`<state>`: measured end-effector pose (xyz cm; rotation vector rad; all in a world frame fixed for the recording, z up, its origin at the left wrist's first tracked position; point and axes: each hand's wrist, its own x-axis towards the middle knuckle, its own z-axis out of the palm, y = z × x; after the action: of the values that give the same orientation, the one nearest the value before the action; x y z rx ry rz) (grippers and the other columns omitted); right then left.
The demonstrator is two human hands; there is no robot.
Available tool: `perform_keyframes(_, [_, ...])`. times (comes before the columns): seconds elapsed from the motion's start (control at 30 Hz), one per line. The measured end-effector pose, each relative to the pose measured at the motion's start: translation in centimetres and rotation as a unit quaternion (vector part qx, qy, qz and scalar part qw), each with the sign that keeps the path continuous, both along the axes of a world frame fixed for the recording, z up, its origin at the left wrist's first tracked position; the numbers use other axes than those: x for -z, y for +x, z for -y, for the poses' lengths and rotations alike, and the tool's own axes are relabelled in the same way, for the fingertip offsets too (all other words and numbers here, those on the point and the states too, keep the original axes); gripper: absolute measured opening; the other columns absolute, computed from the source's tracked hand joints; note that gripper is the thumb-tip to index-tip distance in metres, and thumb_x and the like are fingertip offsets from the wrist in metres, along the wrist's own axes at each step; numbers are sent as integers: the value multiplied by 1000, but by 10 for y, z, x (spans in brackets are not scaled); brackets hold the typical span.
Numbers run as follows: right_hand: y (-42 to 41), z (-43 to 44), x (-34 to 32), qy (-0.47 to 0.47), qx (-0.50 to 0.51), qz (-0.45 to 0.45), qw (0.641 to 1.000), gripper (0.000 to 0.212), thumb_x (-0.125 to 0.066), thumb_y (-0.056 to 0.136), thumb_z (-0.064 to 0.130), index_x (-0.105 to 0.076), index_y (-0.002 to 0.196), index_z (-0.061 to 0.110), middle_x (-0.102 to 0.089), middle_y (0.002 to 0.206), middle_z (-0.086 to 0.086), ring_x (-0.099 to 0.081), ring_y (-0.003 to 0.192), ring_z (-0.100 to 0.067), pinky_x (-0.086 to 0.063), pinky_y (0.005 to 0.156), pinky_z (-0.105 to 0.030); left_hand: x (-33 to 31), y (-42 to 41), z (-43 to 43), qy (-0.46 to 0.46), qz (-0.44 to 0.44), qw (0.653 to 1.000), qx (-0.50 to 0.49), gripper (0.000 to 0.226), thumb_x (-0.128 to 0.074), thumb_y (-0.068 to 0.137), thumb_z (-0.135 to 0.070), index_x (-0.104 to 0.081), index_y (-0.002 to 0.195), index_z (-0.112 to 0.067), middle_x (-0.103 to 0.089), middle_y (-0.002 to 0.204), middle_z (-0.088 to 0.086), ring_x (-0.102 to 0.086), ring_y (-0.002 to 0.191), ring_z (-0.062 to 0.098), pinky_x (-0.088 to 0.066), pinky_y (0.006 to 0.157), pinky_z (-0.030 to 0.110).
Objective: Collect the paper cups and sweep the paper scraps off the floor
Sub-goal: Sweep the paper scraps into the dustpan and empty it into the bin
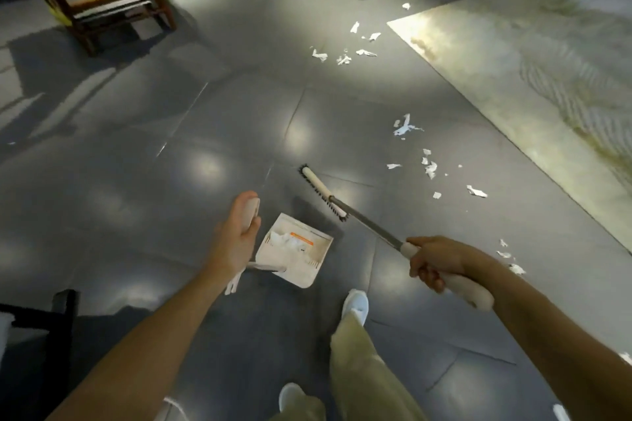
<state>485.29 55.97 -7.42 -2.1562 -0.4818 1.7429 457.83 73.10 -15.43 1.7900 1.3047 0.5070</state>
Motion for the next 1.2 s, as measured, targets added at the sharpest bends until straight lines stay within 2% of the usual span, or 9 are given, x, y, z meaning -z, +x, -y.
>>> perform_keyframes(0.13, [52,-8,16,4,135,3,991,17,-44,83,-17,-48,88,-1,-39,37,-5,-33,25,-13,-31,32,-14,0,67,-32,34,9,997,67,40,-51,94,-12,-40,111,-46,-54,92,-6,-53,73,16,-41,71,30])
perform_keyframes(0.23, [107,-24,30,3,220,18,975,20,-44,82,-16,-46,71,1,-39,38,-5,-33,25,-14,-31,31,-15,1,128,-64,50,-13,994,94,37,-52,93,-15,-41,113,-44,-52,72,-11,-49,56,4,-35,57,10])
perform_keyframes(0.33, [171,-34,37,-18,292,27,956,20,-46,82,-13,-47,67,0,-41,36,-6,-35,24,-14,-32,32,-15,2,192,-95,65,-27,990,123,36,-53,93,-15,-43,113,-43,-47,66,-15,-46,53,4,-32,52,9])
perform_keyframes(0.43, [235,-33,45,-41,294,72,952,14,-51,81,-7,-52,67,-3,-47,38,-8,-42,32,-18,-37,38,-22,3,253,-123,64,-37,985,156,35,-53,93,-15,-45,120,-35,-54,80,-9,-50,68,15,-36,64,23])
perform_keyframes(0.57, [308,-29,56,-81,322,98,938,9,-50,81,-9,-52,73,-7,-48,36,-9,-43,32,-18,-38,36,-21,2,323,-156,59,-68,975,205,37,-52,94,-22,-38,117,-46,-63,99,1,-60,82,28,-46,74,36])
perform_keyframes(0.8, [401,-38,74,-107,402,83,906,4,-49,83,-7,-50,81,-5,-45,35,-8,-40,25,-15,-37,32,-17,2,426,-210,36,-81,959,270,36,-50,96,-22,-43,129,-33,-62,102,3,-57,83,22,-36,72,26])
perform_keyframes(0.97, [434,-62,97,-130,438,36,889,9,-46,86,-7,-47,79,-2,-42,37,-7,-37,25,-14,-36,32,-16,8,494,-259,40,-98,943,315,34,-50,95,-20,-45,126,-34,-59,86,7,-51,63,12,-34,57,25])
perform_keyframes(1.1, [438,-110,108,-140,426,-3,894,9,-46,87,-6,-42,83,1,-45,37,-7,-39,27,-14,-36,34,-17,14,537,-287,43,-77,936,340,34,-51,95,-17,-45,126,-31,-60,99,3,-57,78,21,-37,69,24])
perform_keyframes(1.2, [437,-153,107,-125,425,-28,896,6,-44,87,-6,-43,89,0,-46,36,-7,-40,25,-13,-37,34,-16,18,562,-295,35,-70,929,361,35,-50,95,-17,-42,121,-38,-61,96,5,-58,79,26,-43,72,30])
